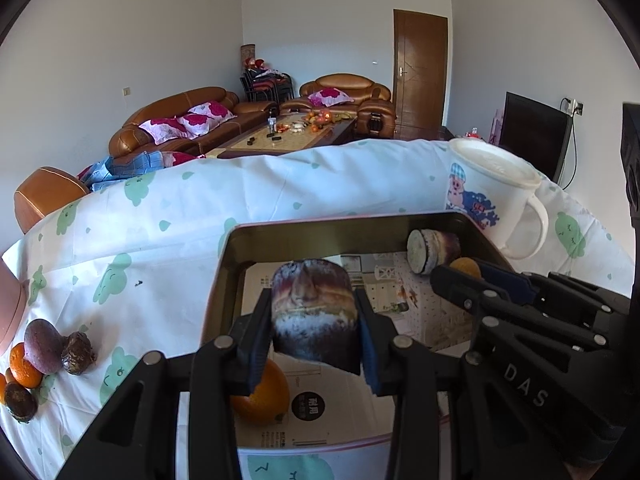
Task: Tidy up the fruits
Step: 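Open both tools to drop the small fruit and sugarcane piece into the box, then move both tools back toward the remaining fruits, left tool nearing an orange, then grasp an orange with the left tool while the right tool grasps a dark brown round fruit, then carry the orange and dark brown fruit with both tools over the tin box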
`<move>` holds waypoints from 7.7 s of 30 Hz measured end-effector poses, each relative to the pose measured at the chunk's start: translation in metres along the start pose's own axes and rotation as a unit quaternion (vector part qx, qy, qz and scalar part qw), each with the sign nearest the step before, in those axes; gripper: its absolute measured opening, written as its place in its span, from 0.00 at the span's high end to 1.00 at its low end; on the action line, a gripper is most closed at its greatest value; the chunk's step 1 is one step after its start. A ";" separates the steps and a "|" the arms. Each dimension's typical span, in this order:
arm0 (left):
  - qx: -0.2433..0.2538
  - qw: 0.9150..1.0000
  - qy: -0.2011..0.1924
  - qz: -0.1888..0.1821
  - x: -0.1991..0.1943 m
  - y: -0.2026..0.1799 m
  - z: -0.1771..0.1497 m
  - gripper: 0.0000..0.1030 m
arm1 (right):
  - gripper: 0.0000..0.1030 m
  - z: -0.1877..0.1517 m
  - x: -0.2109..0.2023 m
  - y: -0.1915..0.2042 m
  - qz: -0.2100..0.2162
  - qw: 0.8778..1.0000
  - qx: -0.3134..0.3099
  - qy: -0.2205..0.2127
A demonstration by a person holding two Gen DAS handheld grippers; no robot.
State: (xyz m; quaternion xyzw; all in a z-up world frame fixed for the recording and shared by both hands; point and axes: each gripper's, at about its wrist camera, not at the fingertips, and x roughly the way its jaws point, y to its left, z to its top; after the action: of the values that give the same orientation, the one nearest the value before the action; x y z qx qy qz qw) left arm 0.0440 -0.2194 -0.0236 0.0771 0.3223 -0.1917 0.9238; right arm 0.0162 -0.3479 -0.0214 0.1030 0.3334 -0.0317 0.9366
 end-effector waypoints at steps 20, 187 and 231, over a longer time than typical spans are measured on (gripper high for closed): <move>-0.077 0.994 -0.064 0.038 -0.025 0.031 -0.006 0.03 | 0.34 0.002 -0.018 -0.023 0.041 0.994 0.084 -0.048; -0.105 0.977 -0.135 0.130 -0.133 0.298 -0.083 0.60 | 0.56 -0.039 -0.029 0.246 0.101 0.980 -0.115 -0.124; -0.052 0.985 -0.162 0.011 -0.102 0.092 -0.018 0.60 | 0.56 -0.004 -0.072 0.058 0.002 0.981 -0.040 -0.189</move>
State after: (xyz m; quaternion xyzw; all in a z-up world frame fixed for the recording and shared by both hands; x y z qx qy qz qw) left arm -0.0022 -0.0992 0.0282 0.0006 0.1769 -0.1749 0.9686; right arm -0.0349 -0.2913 0.0306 0.0586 0.1512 -0.0355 0.9861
